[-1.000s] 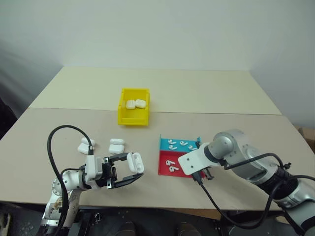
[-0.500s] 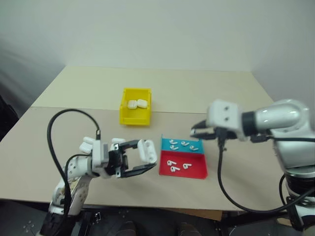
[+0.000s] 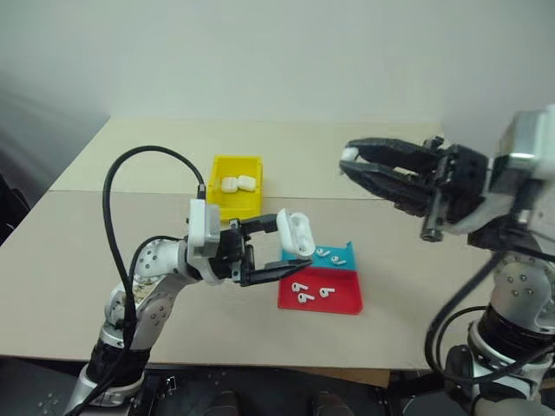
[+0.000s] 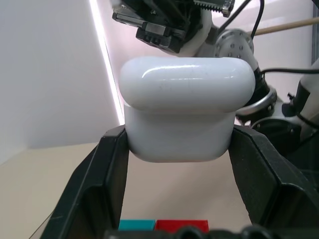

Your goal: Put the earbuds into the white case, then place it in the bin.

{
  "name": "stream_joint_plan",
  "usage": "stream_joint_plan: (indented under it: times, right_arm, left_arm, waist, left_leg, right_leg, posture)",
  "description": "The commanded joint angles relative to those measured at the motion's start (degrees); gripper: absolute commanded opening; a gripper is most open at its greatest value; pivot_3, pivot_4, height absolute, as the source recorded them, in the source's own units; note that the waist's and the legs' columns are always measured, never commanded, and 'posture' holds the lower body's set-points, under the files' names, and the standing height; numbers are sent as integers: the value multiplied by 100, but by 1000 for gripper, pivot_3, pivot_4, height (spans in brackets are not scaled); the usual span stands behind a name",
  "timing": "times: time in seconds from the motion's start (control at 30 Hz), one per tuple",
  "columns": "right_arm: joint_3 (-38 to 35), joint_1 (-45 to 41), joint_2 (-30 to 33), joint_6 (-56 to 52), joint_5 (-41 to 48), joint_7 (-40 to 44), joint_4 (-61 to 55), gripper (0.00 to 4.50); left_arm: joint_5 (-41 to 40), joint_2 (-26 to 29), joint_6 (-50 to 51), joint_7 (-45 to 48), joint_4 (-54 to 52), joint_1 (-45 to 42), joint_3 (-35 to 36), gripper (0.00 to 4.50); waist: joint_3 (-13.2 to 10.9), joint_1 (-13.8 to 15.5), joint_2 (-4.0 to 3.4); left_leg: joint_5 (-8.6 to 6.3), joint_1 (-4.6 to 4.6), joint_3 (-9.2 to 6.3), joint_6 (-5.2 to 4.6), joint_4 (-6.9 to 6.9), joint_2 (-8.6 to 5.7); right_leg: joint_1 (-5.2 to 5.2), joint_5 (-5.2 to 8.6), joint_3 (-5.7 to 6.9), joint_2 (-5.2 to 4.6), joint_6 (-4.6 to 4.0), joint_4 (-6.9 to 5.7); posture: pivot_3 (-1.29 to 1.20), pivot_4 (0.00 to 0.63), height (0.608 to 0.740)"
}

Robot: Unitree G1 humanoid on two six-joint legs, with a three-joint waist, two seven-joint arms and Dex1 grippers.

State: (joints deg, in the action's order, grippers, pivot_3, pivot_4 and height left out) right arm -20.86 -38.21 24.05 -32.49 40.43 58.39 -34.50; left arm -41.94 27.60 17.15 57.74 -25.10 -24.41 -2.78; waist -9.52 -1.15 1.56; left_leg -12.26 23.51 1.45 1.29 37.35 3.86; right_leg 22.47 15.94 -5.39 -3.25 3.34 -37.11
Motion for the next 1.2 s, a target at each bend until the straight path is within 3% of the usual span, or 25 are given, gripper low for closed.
stream_joint_plan:
  times: [0.03,0.47,1.2]
  right_arm:
    - [206,174,-67,536,242,-36,-39,1133]
    - [1359,416,-15,1650,86,357,407,1133]
    - [1876,462,318,2451,-518,379,812,1133]
  left_arm:
    - [-325,125,246,-102,-373,-101,188,2749]
    - [-521,213,474,-203,-582,-97,244,2749]
    - [-457,109,401,-30,-472,-120,198,2749]
  waist:
    - [0,0,0]
    - [0,1,0]
    - [0,16,0]
  left_leg:
    - [0,0,0,0,0,-1]
    - [0,-3,0,0,-2,0]
    - [0,-3,1,0,-2,-1]
  right_leg:
    - [0,0,0,-1,0,0]
    - [0,0,-1,1,0,0]
    - [1,0,-1,1,0,1]
  posture:
    - [0,150,740]
    - [0,150,740]
    - [0,150,740]
